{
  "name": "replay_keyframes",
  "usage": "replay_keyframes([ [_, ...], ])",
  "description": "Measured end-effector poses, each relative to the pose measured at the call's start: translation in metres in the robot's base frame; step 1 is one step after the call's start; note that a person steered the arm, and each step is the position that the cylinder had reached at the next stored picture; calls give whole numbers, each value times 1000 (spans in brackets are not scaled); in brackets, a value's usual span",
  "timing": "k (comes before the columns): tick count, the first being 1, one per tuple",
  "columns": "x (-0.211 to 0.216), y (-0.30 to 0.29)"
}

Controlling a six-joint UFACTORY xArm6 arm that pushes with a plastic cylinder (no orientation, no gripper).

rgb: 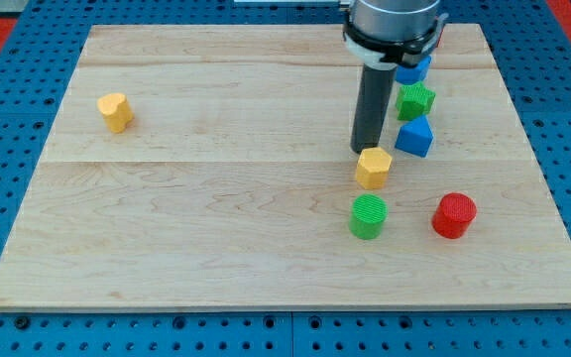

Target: Slide the yellow hexagon towards center right

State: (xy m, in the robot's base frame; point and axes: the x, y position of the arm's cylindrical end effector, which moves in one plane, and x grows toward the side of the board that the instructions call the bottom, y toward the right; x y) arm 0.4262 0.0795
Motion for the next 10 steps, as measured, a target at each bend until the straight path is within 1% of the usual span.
replay_keyframes([
  [1, 1, -33],
  [2, 12, -52],
  [3, 31, -52],
  [4, 32, -49],
  [9, 32, 66],
  [10, 34, 62],
])
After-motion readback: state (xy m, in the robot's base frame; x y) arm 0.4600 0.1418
